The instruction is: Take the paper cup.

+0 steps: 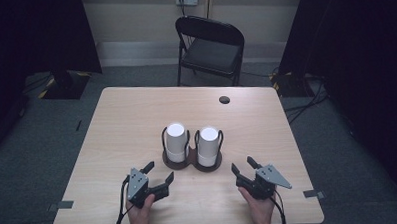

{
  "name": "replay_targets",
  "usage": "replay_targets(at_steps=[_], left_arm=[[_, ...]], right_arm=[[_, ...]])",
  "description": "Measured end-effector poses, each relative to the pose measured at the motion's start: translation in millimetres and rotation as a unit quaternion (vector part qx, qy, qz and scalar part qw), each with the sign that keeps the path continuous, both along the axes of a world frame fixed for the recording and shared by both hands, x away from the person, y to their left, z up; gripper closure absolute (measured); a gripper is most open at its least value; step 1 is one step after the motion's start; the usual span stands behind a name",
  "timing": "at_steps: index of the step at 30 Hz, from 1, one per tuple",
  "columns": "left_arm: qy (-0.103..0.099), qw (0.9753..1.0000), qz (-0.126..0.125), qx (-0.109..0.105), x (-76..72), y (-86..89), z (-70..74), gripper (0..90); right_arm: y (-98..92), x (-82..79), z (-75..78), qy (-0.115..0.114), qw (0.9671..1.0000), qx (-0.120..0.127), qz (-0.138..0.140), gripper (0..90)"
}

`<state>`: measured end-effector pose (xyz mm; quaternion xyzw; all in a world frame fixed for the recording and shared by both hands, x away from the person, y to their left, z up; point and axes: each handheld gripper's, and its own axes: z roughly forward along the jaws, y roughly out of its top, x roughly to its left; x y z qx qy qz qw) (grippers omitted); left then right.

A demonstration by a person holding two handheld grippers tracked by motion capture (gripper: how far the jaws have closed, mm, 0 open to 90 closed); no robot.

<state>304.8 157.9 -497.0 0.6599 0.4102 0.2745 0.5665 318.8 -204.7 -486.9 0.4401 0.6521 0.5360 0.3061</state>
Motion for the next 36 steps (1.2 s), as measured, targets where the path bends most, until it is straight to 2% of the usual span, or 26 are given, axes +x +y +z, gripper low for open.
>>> replay_targets(at_steps=[4, 8, 18, 19, 26, 31, 36], left_arm=[[0.0, 1.0, 0.0, -0.001, 0.1, 0.7, 0.0, 19.2], [-0.002, 1.0, 0.001, 0.0, -0.6, 0.2, 0.0, 19.2], [-0.002, 1.0, 0.0, 0.0, -0.6, 0.1, 0.0, 19.2], [-0.002, 1.0, 0.0, 0.0, -0.7, 0.1, 0.0, 19.2], [-0.002, 1.0, 0.0, 0.0, -0.6, 0.2, 0.0, 19.2], [-0.001, 1.0, -0.001, -0.002, -0.5, 0.6, 0.0, 19.2], [-0.001, 1.0, -0.002, -0.001, -0.3, 0.7, 0.0, 19.2]], right_arm=[[6.4, 0.4, 4.8, -0.006, 0.9999, 0.0, 0.011, 34.7], [14.1, 2.9, 10.7, -0.006, 0.9994, 0.012, 0.03, 34.4], [20.0, 6.3, 25.0, -0.009, 0.9988, 0.015, 0.047, 31.4], [22.7, 6.9, 28.3, -0.009, 0.9982, 0.021, 0.056, 31.3], [31.9, 11.9, 40.5, -0.021, 0.9967, 0.021, 0.075, 31.2], [35.7, 14.9, 48.0, -0.033, 0.9962, 0.02, 0.078, 29.8], [37.9, 18.2, 58.0, -0.035, 0.9944, 0.037, 0.093, 31.2]])
